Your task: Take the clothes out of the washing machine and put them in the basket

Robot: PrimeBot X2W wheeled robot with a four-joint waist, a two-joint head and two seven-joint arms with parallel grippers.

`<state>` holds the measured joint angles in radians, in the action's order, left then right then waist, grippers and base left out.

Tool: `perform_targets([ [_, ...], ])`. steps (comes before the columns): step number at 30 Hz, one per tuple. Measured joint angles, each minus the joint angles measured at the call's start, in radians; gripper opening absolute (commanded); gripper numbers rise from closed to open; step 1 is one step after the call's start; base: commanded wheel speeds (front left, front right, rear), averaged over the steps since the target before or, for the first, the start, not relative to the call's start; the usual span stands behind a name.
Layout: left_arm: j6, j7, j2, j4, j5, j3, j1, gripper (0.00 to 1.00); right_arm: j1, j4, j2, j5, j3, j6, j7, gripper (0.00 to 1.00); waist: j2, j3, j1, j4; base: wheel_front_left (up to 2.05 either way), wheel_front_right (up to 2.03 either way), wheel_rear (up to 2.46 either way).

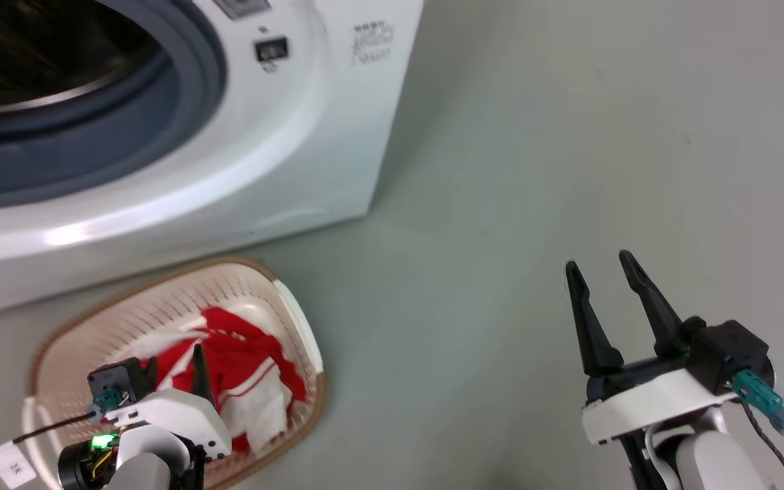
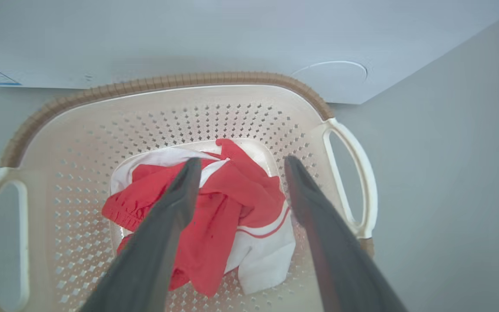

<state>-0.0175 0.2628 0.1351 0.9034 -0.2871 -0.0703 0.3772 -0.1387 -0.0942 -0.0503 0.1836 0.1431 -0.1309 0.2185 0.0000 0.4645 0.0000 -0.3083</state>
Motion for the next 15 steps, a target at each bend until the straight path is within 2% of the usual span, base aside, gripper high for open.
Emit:
perform_targets([
  [7,-0.019,0.0,-0.045,-0.249,0.049,-0.04,-0.121,1.0,0.066,0.04,0.0,-0.035,-0.048,0.0,-0.045,1.0,0.0,-0.136,-0.0001,0.063,0.0,0.0,0.0],
  [15,-0.041,0.0,-0.076,-0.555,0.1,-0.039,-0.202,1.0,0.133,0.097,0.001,-0.057,-0.094,0.0,-0.088,1.0,0.0,-0.239,-0.0003,0.149,0.0,0.0,0.0],
])
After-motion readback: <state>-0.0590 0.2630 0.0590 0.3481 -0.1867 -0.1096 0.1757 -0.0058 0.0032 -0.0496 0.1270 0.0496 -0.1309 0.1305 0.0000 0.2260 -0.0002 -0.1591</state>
